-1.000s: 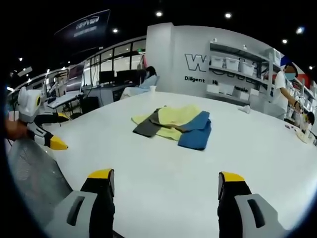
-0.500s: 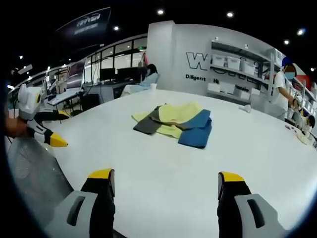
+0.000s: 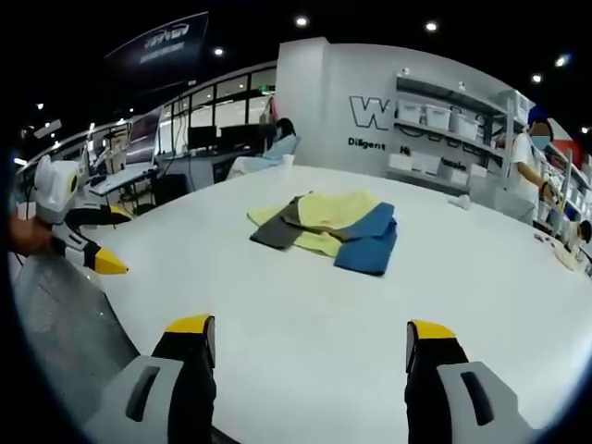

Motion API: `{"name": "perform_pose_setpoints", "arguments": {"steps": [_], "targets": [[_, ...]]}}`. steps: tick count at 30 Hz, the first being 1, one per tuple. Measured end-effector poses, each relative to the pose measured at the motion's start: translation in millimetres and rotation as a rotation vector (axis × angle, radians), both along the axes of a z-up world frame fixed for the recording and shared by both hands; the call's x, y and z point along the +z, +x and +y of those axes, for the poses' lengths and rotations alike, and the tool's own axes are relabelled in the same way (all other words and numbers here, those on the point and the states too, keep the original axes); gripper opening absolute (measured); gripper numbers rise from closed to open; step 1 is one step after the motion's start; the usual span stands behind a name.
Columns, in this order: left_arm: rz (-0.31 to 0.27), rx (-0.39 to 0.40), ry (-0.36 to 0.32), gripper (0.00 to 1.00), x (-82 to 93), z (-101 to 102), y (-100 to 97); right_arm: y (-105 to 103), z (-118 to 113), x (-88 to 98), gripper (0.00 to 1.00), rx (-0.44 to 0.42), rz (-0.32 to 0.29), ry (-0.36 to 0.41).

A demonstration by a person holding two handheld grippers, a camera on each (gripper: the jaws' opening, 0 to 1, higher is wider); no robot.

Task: Fold the garment on the visible template until the final outline fits inside the template.

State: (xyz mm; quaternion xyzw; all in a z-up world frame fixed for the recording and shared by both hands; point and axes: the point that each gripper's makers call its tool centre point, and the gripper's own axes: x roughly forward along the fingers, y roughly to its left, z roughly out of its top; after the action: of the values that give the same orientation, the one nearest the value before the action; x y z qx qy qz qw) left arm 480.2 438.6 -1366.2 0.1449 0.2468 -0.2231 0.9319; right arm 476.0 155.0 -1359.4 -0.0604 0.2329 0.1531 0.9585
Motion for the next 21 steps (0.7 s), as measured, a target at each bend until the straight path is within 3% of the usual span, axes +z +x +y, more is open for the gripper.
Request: {"name": "perform_pose_setpoints", "arguments": {"steps": [21], "targets": [[0.001,0.020,0.016,0.80,-2.1,5.2,2.2,0.4,0.0,0.9,0.83,-0.003,-0.008,-0.004]]}}
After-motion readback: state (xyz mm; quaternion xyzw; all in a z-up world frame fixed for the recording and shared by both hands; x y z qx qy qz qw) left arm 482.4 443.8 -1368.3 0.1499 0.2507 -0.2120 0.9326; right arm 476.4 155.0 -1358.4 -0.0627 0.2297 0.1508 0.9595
